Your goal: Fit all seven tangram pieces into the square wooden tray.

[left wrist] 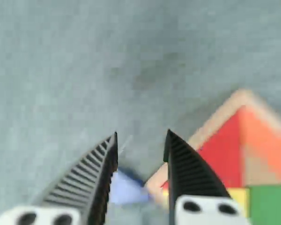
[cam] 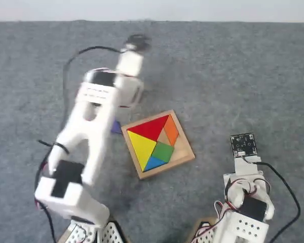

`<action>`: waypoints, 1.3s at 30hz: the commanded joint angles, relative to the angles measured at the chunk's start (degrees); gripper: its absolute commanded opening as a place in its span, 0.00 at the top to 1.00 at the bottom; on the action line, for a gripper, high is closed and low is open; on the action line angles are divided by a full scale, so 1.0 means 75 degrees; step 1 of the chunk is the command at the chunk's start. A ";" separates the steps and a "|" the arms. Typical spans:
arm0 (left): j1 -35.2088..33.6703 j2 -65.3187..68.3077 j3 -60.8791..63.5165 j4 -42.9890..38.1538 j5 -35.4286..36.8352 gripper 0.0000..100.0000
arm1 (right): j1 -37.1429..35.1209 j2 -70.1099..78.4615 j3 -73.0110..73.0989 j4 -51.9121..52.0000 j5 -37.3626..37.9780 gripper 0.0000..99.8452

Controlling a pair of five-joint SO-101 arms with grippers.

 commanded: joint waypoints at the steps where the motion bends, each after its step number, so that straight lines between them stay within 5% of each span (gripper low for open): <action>1: -0.0903 0.0598 0.0018 0.0422 -0.0164 0.85 | 0.0076 -0.0158 0.0094 0.0041 0.0059 0.97; 11: -0.1500 0.1301 -0.0205 0.0774 0.2719 0.75 | 0.0076 -0.0158 0.0094 0.0041 0.0059 0.97; 22: -0.1887 0.1360 -0.0147 0.1840 0.3247 0.71 | 0.0076 -0.0158 0.0094 0.0041 0.0059 0.97; 32: -0.1887 0.2684 -0.0275 0.1887 0.6892 0.71 | 0.0076 -0.0158 0.0094 0.0041 0.0059 0.97; 39: -0.1911 0.3751 -0.1963 0.2649 0.7010 0.71 | 0.0076 -0.0158 0.0094 0.0041 0.0059 0.97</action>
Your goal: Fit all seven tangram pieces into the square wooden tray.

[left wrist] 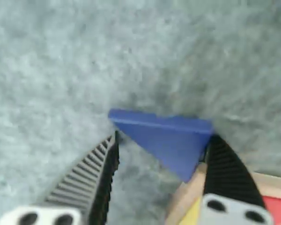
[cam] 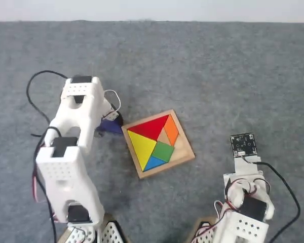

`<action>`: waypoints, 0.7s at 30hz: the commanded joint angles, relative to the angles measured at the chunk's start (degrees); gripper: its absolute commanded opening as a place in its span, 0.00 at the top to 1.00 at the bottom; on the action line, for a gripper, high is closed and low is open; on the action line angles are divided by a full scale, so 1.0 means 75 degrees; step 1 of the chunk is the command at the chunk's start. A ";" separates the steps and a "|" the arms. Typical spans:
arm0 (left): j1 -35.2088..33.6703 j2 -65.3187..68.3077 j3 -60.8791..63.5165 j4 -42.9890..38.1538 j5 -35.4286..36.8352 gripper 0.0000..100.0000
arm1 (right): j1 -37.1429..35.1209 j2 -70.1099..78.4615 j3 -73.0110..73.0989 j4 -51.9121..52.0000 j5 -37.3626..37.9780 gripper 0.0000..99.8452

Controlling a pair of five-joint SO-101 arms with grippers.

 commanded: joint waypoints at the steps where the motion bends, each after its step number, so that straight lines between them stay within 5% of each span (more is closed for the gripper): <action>1: -0.0105 0.0821 -0.1436 0.0516 0.0340 0.71 | 0.0076 -0.0158 0.0094 0.0041 0.0059 0.97; 9: -0.0094 0.2075 -0.3288 0.1664 0.0211 0.76 | 0.0076 -0.0158 0.0094 0.0041 0.0059 0.97; 21: -0.0082 0.2168 -0.3663 0.1700 -0.1301 0.90 | 0.0076 -0.0158 0.0094 0.0041 0.0059 0.97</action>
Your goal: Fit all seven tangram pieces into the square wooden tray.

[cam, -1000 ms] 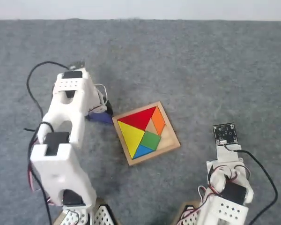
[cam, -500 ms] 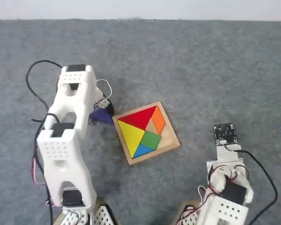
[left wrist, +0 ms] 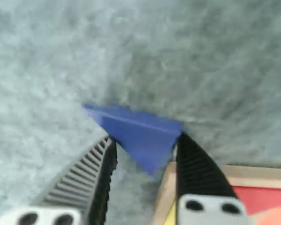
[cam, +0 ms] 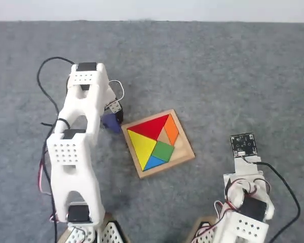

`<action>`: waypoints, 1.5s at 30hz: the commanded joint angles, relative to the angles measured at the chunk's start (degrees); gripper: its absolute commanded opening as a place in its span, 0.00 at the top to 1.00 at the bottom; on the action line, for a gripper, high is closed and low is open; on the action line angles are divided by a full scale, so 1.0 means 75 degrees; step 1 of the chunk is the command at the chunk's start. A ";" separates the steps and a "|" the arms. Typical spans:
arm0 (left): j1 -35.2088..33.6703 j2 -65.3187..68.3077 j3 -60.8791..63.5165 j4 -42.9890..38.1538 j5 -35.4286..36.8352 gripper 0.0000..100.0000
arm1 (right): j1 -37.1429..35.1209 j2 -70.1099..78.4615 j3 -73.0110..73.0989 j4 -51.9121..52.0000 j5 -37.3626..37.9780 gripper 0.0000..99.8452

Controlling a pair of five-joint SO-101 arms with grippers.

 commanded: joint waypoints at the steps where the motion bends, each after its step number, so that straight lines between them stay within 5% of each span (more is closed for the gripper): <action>1: -0.0105 0.0082 -0.0229 -0.0094 -0.0539 0.92 | 0.0076 -0.0158 0.0094 0.0041 0.0059 0.97; 4: -0.0070 -0.0293 -0.0217 -0.0164 -0.0949 0.99 | 0.0076 -0.0158 0.0094 0.0041 0.0059 0.97; 24: -0.0316 -0.1770 0.0533 0.0270 -0.3915 0.99 | 0.0076 -0.0158 0.0094 0.0041 0.0059 0.97; 31: -0.1266 -0.3950 0.2374 -0.1289 -0.4396 0.99 | 0.0076 -0.0158 0.0094 0.0041 0.0059 0.97; 37: -0.0399 -0.4923 0.4331 -0.3915 -0.5579 0.98 | 0.0076 -0.0158 0.0094 0.0041 0.0059 0.97; 41: 0.0070 -0.4419 0.4190 -0.4841 -0.4993 0.99 | 0.0076 -0.0158 0.0094 0.0041 0.0059 0.97; 45: 0.0270 -0.3997 0.3768 -0.4548 -0.3974 0.99 | 0.0076 -0.0158 0.0094 0.0041 0.0059 0.97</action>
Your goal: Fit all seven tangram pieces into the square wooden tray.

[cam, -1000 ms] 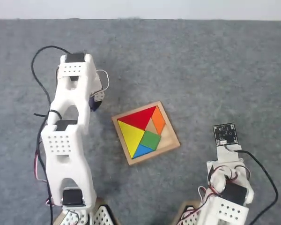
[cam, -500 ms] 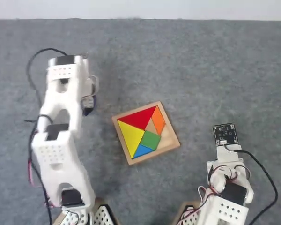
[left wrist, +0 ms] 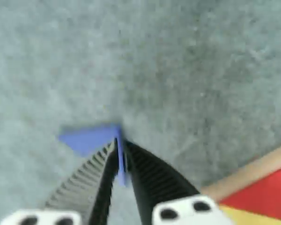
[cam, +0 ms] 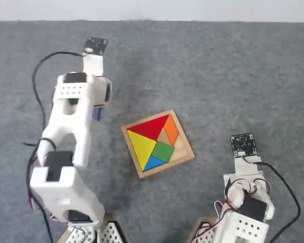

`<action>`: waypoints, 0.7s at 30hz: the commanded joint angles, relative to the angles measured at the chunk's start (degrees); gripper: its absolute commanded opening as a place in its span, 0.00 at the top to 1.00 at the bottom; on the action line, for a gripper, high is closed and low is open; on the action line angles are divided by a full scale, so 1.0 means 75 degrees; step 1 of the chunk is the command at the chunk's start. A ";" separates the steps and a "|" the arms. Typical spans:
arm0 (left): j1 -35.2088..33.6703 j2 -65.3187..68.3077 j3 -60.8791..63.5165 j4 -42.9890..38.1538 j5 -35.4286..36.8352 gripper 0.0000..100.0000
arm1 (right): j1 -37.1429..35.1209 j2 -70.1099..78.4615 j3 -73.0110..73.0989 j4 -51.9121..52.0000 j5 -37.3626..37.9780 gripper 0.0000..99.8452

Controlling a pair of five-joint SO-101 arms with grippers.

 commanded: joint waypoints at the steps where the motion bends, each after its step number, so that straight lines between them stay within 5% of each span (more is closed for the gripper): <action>1: 0.0223 0.0211 -0.0733 0.0223 0.1090 0.99 | 0.0076 -0.0158 0.0094 0.0041 0.0059 0.97; 4: -0.0059 0.0434 -0.1073 0.0387 0.2004 0.97 | 0.0076 -0.0158 0.0094 0.0041 0.0059 0.97; 10: -0.0340 0.0914 -0.1096 0.0633 0.4630 0.77 | 0.0076 -0.0158 0.0094 0.0041 0.0059 0.97; 21: -0.1114 0.1606 -0.1131 0.0141 0.4958 0.77 | 0.0076 -0.0158 0.0094 0.0041 0.0059 0.97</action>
